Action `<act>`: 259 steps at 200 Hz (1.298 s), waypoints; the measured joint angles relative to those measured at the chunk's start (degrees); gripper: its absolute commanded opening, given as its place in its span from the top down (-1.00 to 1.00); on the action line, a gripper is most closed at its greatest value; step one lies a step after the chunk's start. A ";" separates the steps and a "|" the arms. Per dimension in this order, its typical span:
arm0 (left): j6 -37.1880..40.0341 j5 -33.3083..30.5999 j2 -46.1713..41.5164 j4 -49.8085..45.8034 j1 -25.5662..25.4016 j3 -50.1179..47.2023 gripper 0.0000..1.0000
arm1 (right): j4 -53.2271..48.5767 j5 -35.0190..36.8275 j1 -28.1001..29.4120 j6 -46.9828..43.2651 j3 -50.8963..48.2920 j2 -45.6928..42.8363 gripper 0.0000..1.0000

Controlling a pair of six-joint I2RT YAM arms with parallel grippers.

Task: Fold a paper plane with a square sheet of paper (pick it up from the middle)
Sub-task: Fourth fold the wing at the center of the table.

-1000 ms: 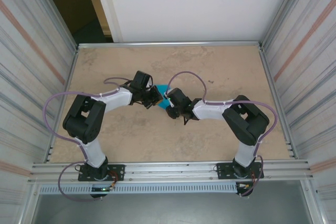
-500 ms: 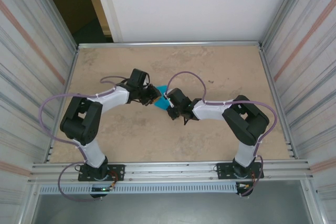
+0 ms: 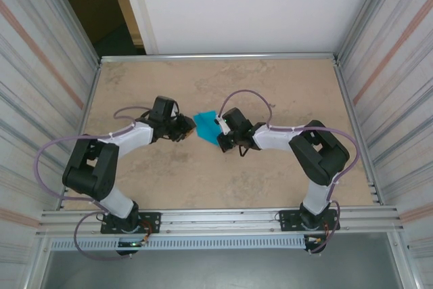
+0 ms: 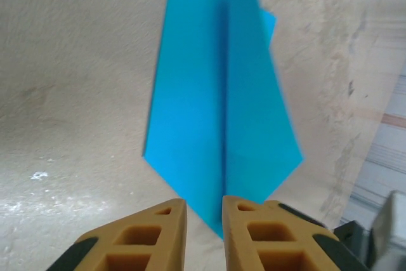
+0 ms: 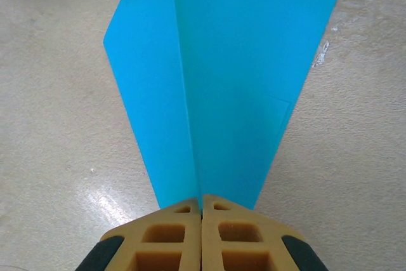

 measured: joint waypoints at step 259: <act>5.64 3.56 13.84 2.43 -3.04 5.51 0.69 | -0.42 -21.31 -7.15 7.54 1.46 4.11 0.96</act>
